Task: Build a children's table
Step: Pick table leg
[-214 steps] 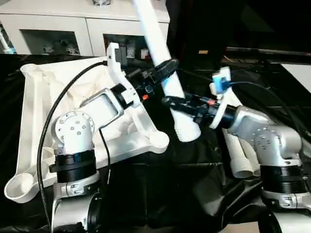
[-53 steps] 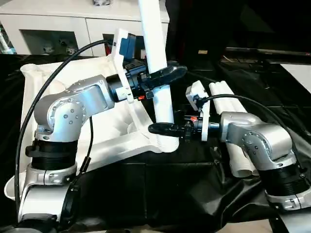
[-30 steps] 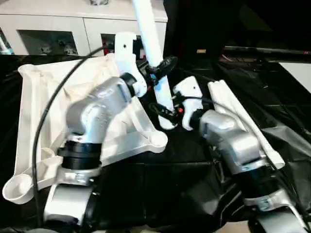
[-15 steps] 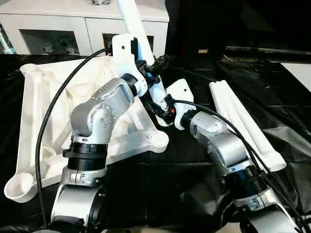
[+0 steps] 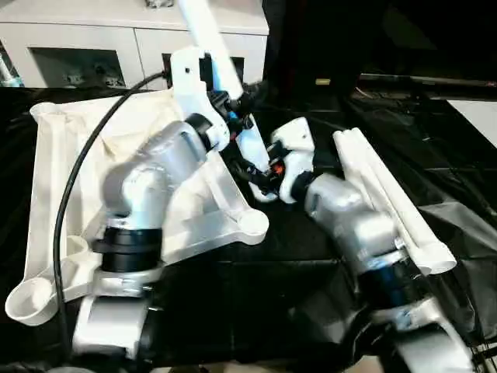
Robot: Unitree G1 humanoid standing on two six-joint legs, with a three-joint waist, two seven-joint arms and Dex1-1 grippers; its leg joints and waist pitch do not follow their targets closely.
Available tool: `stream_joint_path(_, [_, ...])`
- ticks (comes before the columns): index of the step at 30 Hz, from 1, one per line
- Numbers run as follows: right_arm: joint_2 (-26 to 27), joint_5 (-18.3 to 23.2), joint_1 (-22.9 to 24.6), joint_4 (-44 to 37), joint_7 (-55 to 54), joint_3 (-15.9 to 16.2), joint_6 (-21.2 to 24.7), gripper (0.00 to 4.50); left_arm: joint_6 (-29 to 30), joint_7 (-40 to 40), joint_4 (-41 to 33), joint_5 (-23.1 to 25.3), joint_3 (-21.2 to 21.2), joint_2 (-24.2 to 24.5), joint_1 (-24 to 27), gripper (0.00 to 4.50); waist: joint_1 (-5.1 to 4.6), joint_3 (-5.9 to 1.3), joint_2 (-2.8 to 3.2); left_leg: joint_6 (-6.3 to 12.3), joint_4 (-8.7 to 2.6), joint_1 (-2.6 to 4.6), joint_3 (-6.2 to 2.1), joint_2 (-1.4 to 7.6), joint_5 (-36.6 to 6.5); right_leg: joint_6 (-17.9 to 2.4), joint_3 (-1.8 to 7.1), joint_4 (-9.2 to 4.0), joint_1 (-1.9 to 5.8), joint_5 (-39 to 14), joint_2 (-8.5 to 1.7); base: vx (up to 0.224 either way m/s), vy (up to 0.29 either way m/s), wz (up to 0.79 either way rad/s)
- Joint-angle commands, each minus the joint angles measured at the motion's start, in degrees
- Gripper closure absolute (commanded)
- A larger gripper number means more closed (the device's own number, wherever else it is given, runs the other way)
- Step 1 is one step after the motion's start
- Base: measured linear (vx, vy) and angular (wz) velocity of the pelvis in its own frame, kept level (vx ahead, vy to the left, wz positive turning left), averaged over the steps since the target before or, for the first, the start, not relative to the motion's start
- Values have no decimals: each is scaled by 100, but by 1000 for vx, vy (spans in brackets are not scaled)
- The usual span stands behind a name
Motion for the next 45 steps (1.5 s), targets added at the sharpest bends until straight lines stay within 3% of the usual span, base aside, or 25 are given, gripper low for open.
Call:
stream_joint_path(1, [-314,226,-153,-210,295,-394,338,115,324,-369,-136,-210,-104,146,32,278,-1,-411,94,-157,-387,144,-141,335,-736,-1168,291,-401,293,286,-473,0,0,0])
stream_joint_path(4, [-636,516,-152,-370,789,-299,767,115,544,-789,-203,-413,-162,397,-15,278,16,-410,96,-119,-379,126,-145,329,-639,-1217,289,-393,305,345,-482,0,0,0])
stream_joint_path(6, [-800,946,-208,-515,1086,-358,1331,115,682,-1170,-198,-508,-251,637,-45,278,22,-415,112,-71,-373,134,-147,332,-590,-1247,286,-386,305,308,-477,0,0,0])
stream_joint_path(11, [-977,1384,-316,-636,1374,-479,2000,115,879,-1545,-127,-732,-179,765,-116,278,16,-403,116,-149,-377,139,-139,342,-621,-1313,284,-397,287,111,-485,0,0,0])
stream_joint_path(15, [-1145,1565,-383,-672,1510,-415,2493,115,994,-1638,-66,-986,-58,740,-154,278,41,-410,110,-169,-368,136,-135,336,-581,-1355,284,-391,292,182,-491,0,0,0])
stream_joint_path(17, [-1239,1589,-389,-717,1530,-310,2695,140,1031,-1650,-3,-1100,47,695,-179,278,60,-410,105,-189,-367,134,-135,337,-575,-1326,286,-397,296,147,-495,0,0,0])
stream_joint_path(24, [-1277,1699,-318,-901,1545,-209,2941,193,1100,-1772,-21,-1226,139,676,-158,278,55,-414,88,-183,-367,119,-139,338,-489,-1276,283,-392,304,175,-503,0,0,0])
stream_joint_path(25, [-1276,1705,-318,-909,1543,-211,2957,217,1103,-1774,-25,-1238,138,679,-155,278,54,-411,87,-188,-368,121,-138,337,-504,-1264,284,-392,303,152,-503,0,0,0])
stream_joint_path(29, [-1238,1702,-315,-946,1452,-245,2967,235,1123,-1777,-35,-1291,149,691,-148,278,59,-413,90,-210,-366,125,-137,337,-503,-1245,287,-397,298,106,-502,0,0,0])
stream_joint_path(34, [-1045,1509,-280,-910,1147,-389,2531,247,921,-1778,-54,-1130,113,681,-131,278,53,-416,99,-250,-369,126,-140,339,-520,-1243,283,-394,289,114,-505,0,0,0])
stream_joint_path(35, [-1019,1461,-272,-909,1100,-391,2453,248,843,-1772,-72,-1048,60,698,-122,222,52,-417,102,-258,-369,121,-141,340,-515,-1231,285,-394,290,147,-505,0,0,0])
stream_joint_path(36, [-972,1381,-251,-919,1025,-383,2315,248,793,-1686,-62,-979,39,674,-126,222,49,-417,107,-264,-373,122,-141,339,-511,-1213,283,-394,293,166,-504,0,0,0])
stream_joint_path(39, [-648,1094,-151,-996,572,-426,1751,251,442,-1047,81,-666,143,418,-223,191,44,-419,112,-286,-374,122,-142,353,-510,-1234,288,-391,285,290,-516,0,0,0])
stream_joint_path(43, [-433,952,-148,-953,181,-456,1587,259,136,-381,172,-230,171,247,-260,168,43,-422,130,-326,-380,126,-156,347,-552,-1156,285,-390,303,272,-501,0,0,0])
stream_joint_path(45, [-304,571,-164,-818,-256,-327,1207,260,-42,155,192,-130,376,18,-279,168,28,-419,120,-380,-379,130,-152,342,-567,-1123,287,-402,295,273,-502,0,0,0])
